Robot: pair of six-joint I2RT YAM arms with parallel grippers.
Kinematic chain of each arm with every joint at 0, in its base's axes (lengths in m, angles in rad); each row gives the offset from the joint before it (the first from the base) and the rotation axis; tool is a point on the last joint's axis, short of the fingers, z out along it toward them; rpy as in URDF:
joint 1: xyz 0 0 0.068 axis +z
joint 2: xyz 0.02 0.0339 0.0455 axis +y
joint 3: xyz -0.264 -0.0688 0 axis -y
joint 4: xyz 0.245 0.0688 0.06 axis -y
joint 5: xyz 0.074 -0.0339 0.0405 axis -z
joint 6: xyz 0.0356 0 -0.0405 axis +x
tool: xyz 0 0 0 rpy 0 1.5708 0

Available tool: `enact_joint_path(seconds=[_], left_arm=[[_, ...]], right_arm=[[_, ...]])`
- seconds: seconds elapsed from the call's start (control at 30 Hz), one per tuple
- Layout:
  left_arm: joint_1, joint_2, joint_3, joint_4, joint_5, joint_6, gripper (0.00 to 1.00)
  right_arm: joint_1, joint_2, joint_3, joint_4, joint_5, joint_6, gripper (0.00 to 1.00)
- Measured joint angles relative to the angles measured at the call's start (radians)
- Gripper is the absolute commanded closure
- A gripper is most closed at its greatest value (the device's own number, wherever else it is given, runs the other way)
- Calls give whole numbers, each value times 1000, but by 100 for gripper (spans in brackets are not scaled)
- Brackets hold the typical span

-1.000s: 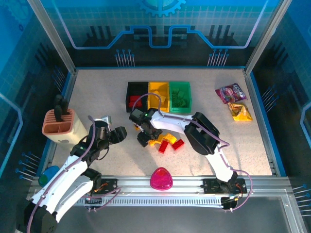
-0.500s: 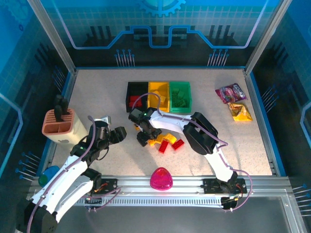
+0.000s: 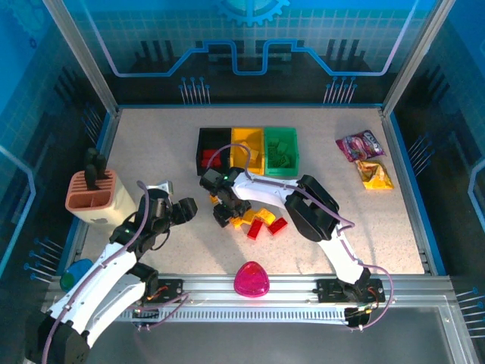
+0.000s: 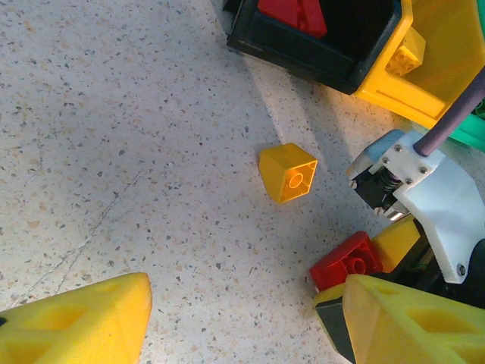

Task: Sort the legos into containers by color
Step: Pick up the lego from the center of the table.

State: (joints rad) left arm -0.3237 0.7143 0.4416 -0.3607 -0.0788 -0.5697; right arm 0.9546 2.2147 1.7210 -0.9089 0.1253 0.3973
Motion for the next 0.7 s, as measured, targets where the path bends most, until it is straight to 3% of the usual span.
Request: enact_joint_path(seconds=[0.2, 0.7], left_arm=[[0, 0, 0, 0, -3, 0, 32], [0, -3, 0, -1, -4, 3, 33]], right_arm=[[0, 0, 6, -4, 1, 10, 47], [-17, -2, 106, 46, 32, -32, 48]])
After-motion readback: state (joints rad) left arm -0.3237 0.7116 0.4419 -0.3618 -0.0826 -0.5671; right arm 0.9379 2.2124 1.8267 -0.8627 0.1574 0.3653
